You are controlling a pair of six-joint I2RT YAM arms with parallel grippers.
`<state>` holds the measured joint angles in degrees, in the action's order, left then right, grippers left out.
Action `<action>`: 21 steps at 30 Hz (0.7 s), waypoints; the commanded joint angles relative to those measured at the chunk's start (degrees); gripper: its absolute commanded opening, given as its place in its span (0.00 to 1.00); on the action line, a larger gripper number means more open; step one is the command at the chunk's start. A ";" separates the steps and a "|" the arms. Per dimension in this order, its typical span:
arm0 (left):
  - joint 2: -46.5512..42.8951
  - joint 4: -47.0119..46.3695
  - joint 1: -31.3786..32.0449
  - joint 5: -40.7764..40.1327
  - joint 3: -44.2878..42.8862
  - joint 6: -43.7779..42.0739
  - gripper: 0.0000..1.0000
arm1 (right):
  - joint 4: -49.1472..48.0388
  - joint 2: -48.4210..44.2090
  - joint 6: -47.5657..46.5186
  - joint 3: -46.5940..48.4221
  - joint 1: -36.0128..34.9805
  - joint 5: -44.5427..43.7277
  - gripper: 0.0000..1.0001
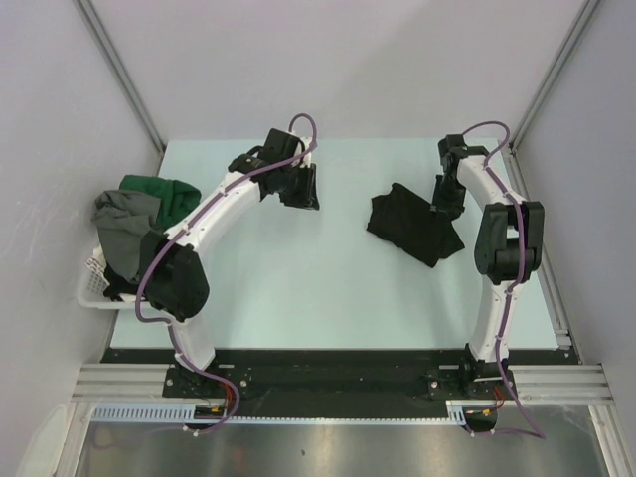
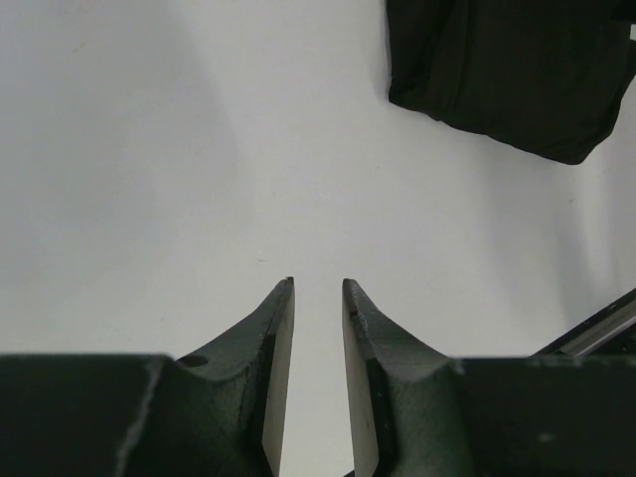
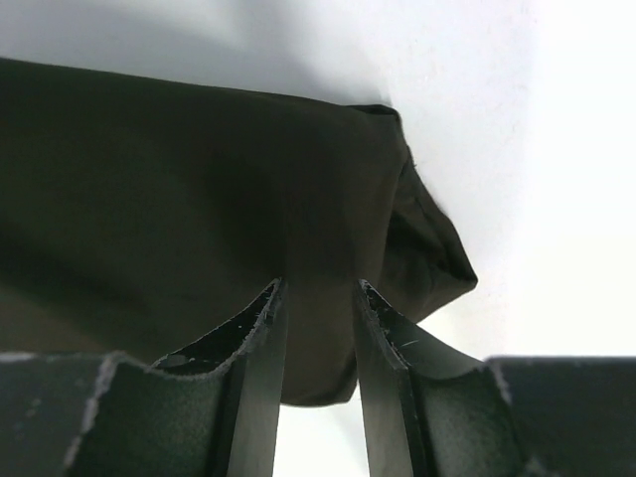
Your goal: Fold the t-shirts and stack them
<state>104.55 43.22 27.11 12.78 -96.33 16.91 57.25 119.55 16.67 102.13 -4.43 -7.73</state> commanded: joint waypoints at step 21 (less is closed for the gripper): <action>-1.98 -0.24 0.40 0.76 -0.61 0.32 0.31 | -1.19 -5.20 -1.11 1.56 2.23 5.53 0.36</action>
<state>103.46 43.46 27.22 12.45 -95.96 16.99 55.83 117.84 15.81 97.14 -0.56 -4.14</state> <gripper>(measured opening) 0.310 0.368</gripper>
